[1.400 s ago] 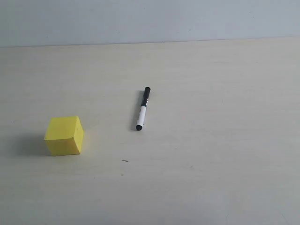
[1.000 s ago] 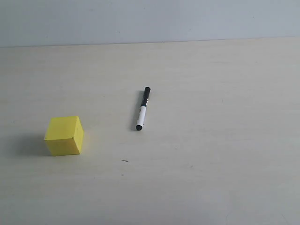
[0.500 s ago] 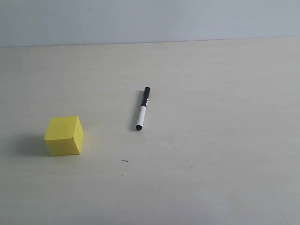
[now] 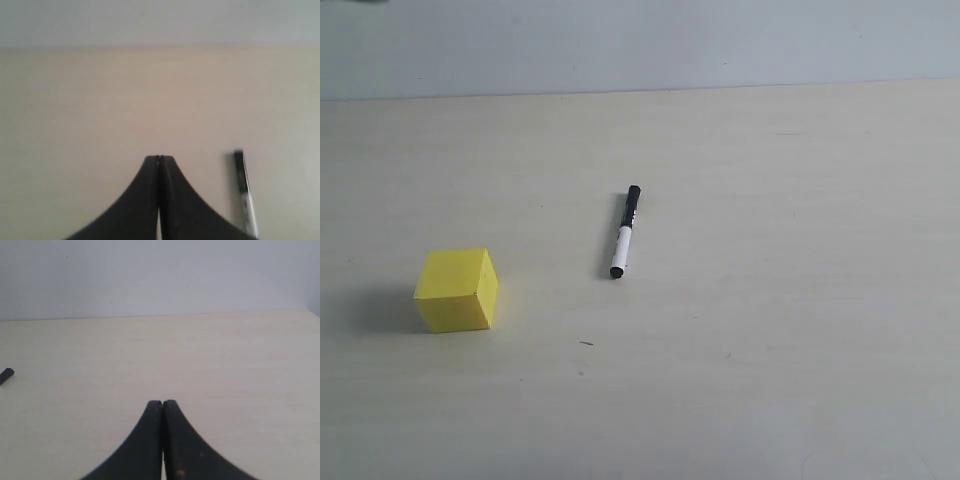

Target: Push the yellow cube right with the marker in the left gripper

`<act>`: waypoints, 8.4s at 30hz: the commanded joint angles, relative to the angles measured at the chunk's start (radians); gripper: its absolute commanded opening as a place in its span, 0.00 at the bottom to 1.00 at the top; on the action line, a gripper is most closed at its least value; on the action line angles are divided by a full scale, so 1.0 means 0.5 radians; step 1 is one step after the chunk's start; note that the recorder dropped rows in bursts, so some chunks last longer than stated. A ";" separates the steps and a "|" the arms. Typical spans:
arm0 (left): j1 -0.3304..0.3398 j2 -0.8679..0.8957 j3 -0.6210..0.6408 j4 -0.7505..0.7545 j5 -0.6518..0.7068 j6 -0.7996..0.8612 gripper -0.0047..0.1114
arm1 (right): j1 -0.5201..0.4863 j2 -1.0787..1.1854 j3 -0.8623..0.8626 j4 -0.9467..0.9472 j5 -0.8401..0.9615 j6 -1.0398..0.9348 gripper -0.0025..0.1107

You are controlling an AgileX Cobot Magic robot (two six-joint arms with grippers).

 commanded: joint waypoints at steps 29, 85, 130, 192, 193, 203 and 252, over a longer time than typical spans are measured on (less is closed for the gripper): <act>-0.706 1.575 -1.195 -0.126 0.950 0.100 0.48 | 0.107 -0.008 0.009 -0.003 -0.023 -0.002 0.02; -0.100 0.296 -0.819 0.759 1.183 0.164 0.04 | 0.107 -0.008 0.009 -0.003 -0.023 -0.002 0.02; 0.553 0.447 0.764 0.219 0.179 3.094 0.04 | 0.107 -0.008 0.009 -0.003 -0.023 -0.002 0.02; -0.128 0.444 0.764 0.565 0.240 2.545 0.04 | 0.107 -0.008 0.009 -0.003 -0.023 -0.002 0.02; -0.109 0.444 0.764 0.690 0.260 2.454 0.04 | 0.107 -0.008 0.009 -0.003 -0.023 -0.002 0.02; 0.055 0.444 0.764 0.638 0.293 2.156 0.04 | 0.107 -0.008 0.009 -0.003 -0.023 -0.002 0.02; -0.602 0.542 0.759 0.862 0.057 1.564 0.04 | 0.107 -0.008 0.009 -0.003 -0.023 -0.002 0.02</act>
